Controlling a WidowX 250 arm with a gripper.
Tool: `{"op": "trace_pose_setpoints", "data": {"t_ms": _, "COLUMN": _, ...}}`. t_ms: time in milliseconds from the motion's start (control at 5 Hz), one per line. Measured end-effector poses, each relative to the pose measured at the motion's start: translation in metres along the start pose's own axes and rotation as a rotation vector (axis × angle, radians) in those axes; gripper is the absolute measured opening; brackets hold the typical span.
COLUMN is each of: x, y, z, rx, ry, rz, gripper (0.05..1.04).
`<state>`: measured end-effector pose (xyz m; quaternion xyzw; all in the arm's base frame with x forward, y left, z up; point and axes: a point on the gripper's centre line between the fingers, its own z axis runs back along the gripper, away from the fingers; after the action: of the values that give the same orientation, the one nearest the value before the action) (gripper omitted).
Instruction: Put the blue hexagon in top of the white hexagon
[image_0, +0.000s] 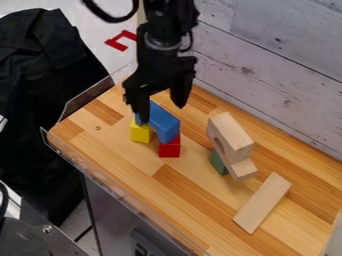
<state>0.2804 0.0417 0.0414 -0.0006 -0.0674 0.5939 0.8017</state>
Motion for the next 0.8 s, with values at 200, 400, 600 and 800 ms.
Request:
{"op": "trace_pose_setpoints", "data": {"t_ms": 200, "x": 0.0000, "y": 0.0008, "z": -0.0035, "rx": -0.018, "ry": -0.003, "rz": 0.070, "gripper": 0.999}}
{"op": "trace_pose_setpoints", "data": {"t_ms": 400, "x": 0.0007, "y": -0.0024, "z": -0.0032, "rx": -0.041, "ry": 0.004, "rz": 0.095, "gripper": 0.999}}
{"op": "trace_pose_setpoints", "data": {"t_ms": 600, "x": 0.0014, "y": -0.0038, "z": -0.0035, "rx": -0.055, "ry": 0.009, "rz": 0.105, "gripper": 0.999}}
{"op": "trace_pose_setpoints", "data": {"t_ms": 800, "x": 0.0041, "y": 0.0000, "z": -0.0110, "rx": -0.026, "ry": 0.026, "rz": 0.102, "gripper": 0.999}}
